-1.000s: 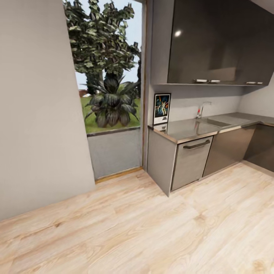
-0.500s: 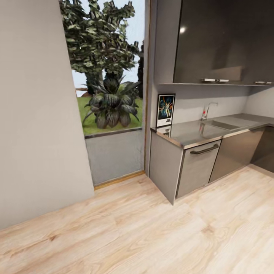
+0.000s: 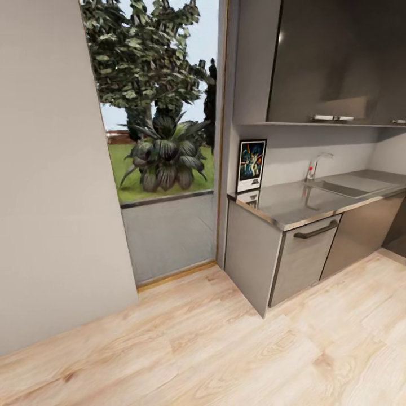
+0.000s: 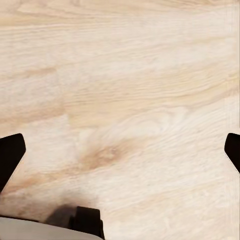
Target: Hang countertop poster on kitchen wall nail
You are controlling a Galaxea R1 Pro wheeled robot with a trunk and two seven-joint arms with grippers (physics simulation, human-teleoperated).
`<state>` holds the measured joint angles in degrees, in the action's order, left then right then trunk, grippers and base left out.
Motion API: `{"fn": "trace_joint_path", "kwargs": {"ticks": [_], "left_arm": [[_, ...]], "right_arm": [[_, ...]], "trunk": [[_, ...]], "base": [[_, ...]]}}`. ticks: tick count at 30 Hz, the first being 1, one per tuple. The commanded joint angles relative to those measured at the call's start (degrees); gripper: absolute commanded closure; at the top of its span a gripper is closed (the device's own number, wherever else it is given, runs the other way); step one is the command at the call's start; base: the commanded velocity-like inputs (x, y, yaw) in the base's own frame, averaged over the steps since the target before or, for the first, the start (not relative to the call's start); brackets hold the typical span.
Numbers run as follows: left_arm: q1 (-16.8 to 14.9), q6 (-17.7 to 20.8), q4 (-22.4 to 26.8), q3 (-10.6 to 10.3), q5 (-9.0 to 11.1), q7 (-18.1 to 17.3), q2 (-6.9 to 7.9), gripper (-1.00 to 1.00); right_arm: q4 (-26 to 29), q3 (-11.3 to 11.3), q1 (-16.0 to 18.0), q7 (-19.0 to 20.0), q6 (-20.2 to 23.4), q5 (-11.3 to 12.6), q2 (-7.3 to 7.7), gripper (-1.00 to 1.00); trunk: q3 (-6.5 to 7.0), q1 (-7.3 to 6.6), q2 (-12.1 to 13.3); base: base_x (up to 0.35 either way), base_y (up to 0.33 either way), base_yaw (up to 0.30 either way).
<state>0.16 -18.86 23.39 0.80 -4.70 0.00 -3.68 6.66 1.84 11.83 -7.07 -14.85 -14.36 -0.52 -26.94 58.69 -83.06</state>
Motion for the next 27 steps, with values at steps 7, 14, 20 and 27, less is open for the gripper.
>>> {"fn": "trace_joint_path", "kwargs": {"ticks": [7,14,20,27], "left_arm": [[0.02,-0.07,0.08,0.1,-0.49,0.0,-0.01,-1.0],[0.02,-0.04,0.08,0.16,-0.49,0.0,-0.01,-1.0],[0.02,-0.04,0.08,0.17,-0.49,0.05,-0.01,-1.0],[0.02,-0.04,0.08,0.15,-0.49,0.06,-0.01,-1.0]], "right_arm": [[-0.07,0.18,0.04,-0.43,-0.09,-0.4,-0.01,-1.0],[-0.07,0.18,0.04,-0.44,-0.09,-0.4,-0.02,-1.0],[-0.07,0.18,0.04,-0.41,-0.09,-0.4,-0.01,-1.0],[-0.07,0.18,0.04,-0.44,-0.09,-0.4,-0.01,-1.0]], "trunk": [[-0.04,0.04,-0.02],[0.1,0.04,-0.02],[0.25,0.04,-0.02],[0.43,0.04,-0.02]], "base": [[0.336,0.077,-0.188],[0.336,0.077,-0.282],[0.336,0.091,-0.296],[0.332,0.132,-0.298]]}}
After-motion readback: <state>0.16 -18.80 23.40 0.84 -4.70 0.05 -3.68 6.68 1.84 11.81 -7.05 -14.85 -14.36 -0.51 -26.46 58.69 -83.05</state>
